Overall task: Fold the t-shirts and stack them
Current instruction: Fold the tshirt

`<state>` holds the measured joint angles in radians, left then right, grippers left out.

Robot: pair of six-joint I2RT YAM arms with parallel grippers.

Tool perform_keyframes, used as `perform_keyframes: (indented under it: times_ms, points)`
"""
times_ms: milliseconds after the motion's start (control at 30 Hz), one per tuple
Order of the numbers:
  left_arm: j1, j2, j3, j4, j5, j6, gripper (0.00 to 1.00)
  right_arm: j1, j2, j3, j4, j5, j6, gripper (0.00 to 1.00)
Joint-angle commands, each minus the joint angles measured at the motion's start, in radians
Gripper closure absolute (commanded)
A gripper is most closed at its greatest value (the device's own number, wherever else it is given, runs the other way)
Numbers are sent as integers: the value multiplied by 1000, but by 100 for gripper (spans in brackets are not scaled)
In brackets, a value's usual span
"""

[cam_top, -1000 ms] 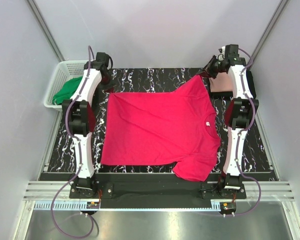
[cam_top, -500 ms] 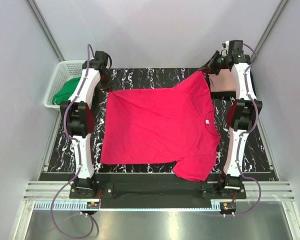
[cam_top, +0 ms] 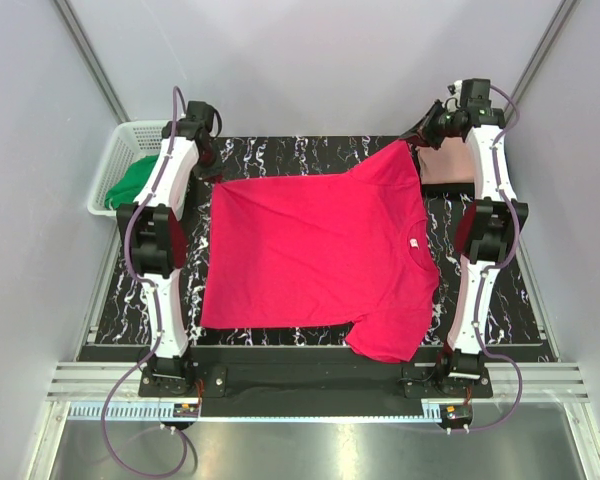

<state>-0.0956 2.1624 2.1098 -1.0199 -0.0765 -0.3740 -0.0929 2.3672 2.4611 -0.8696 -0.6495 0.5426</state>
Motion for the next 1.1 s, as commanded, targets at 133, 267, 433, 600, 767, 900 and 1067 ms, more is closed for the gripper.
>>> perform_keyframes:
  times_ms: [133,267,433,600,767,900,1067]
  points:
    - [11,-105,-62,23,-2,1,100,-7,-109,-28,3,-21,-10,100]
    - [11,-141,-91,30,-12,6,100,-7,-128,-37,4,-18,-12,100]
    - [11,-173,-109,41,-22,12,100,-8,-144,-42,4,-21,-13,100]
    - [11,-179,-94,47,-22,12,100,-11,-161,-57,4,-24,-15,100]
    - [11,-173,-74,46,-22,3,100,-19,-172,-73,6,-24,-16,100]
    - [11,-151,-30,46,-11,-9,100,-28,-163,-51,6,-32,-9,100]
    - [11,-128,24,40,6,-19,100,-31,-160,-45,6,-36,-6,100]
